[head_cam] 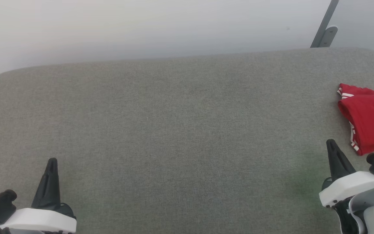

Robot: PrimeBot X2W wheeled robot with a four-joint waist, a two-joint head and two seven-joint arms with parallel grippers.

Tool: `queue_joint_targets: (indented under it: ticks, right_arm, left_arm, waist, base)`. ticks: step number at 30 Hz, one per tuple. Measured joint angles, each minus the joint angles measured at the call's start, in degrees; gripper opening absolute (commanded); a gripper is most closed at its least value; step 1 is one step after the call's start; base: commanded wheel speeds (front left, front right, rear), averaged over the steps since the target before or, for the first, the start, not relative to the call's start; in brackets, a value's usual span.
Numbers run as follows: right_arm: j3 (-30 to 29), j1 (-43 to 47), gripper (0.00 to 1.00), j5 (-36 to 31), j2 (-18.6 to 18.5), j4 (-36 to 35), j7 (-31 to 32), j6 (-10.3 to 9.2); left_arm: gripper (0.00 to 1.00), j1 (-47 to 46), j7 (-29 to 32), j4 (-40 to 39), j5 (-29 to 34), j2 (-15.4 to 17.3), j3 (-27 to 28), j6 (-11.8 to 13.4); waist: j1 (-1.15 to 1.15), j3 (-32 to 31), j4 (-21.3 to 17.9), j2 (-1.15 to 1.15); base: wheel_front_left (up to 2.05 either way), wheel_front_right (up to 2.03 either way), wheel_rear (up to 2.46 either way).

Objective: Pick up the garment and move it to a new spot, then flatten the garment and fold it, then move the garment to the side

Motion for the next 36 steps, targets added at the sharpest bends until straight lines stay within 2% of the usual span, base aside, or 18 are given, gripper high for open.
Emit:
queue_joint_targets:
  ticks: [26, 36]
  right_arm:
    - [-1.4, 1.1, 0.0, 22.4, 2.8, -2.5, 4.7, -0.01]
    - [-1.8, 1.3, 0.0, 29.2, 3.7, -3.1, 6.3, -0.01]
  left_arm:
    - [0.0, -2.1, 6.5, 1.7, -20.2, -3.2, -0.1, 0.0]
    - [0.0, -2.6, 8.4, 2.2, -25.7, -4.3, -0.1, 0.0]
  waist:
    - [0.0, -1.0, 0.4, 0.0]
    - [0.0, -1.4, 0.6, 0.0]
  base:
    - [0.0, 0.0, 0.0]
    - [0.0, 0.0, 0.0]
